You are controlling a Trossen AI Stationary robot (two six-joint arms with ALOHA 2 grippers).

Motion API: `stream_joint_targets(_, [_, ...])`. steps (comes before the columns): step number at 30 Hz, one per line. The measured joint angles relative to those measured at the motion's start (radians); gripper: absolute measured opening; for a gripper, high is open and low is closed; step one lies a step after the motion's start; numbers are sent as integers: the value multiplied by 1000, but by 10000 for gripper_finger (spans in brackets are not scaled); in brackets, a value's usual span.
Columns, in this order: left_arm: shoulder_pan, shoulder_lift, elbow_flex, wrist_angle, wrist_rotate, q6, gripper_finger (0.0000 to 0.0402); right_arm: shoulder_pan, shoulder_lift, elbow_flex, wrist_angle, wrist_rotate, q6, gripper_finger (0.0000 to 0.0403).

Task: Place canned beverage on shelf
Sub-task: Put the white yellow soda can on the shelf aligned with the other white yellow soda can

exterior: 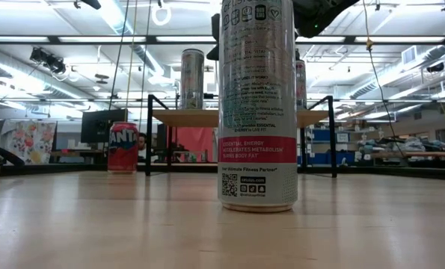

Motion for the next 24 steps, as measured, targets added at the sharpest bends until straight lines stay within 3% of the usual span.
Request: stream_joint_targets(24, [0, 0, 0, 0, 0, 0, 357, 9, 4, 0, 1, 30, 27, 6])
